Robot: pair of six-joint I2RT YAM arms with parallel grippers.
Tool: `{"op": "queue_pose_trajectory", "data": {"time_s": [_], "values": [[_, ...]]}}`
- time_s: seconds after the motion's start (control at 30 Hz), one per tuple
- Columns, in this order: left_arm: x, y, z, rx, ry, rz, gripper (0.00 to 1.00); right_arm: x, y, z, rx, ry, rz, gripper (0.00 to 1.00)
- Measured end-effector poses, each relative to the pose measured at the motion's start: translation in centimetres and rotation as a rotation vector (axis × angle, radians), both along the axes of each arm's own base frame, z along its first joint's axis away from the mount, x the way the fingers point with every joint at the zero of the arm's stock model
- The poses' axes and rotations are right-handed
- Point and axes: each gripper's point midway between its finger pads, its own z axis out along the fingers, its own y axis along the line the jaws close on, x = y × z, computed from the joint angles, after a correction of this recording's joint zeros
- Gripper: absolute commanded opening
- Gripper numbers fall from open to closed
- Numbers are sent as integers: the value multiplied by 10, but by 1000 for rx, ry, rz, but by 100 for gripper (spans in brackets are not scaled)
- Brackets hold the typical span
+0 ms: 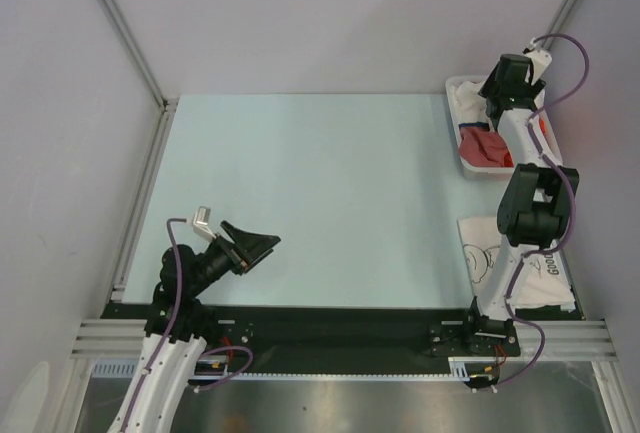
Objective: Fold and stack the t-shirts
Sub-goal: Grab the tshirt from the pile
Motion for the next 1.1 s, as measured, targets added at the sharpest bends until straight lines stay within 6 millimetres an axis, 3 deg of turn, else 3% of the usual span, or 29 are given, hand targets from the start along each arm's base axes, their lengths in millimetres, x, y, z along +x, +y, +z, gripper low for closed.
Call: {"op": "queue_pose_trajectory", "data": {"time_s": [0.13, 0.33, 0.5, 0.57, 0.6, 0.9, 1.0, 1.1], "values": [[-2, -2, -2, 28, -21, -30, 91, 23, -7, -13, -20, 18, -17, 74], [-4, -3, -4, 61, -43, -54, 90, 44, -22, -36, -62, 68, -91, 62], [-3, -3, 1, 81, -65, -58, 89, 49, -29, -45, -82, 89, -135, 25], [-3, -3, 3, 87, -74, -60, 89, 52, -30, -43, -83, 83, -140, 0], [-3, -2, 4, 91, -78, -61, 89, 54, -31, -40, -79, 74, -142, 0], [-2, -3, 3, 103, -53, -65, 88, 52, -31, -3, -74, 20, -156, 0], [-3, -3, 1, 105, -38, -71, 86, 44, -28, 30, -77, -24, -146, 0], [-4, -4, -1, 105, -26, -78, 86, 30, -23, 84, -91, -108, -133, 0]]}}
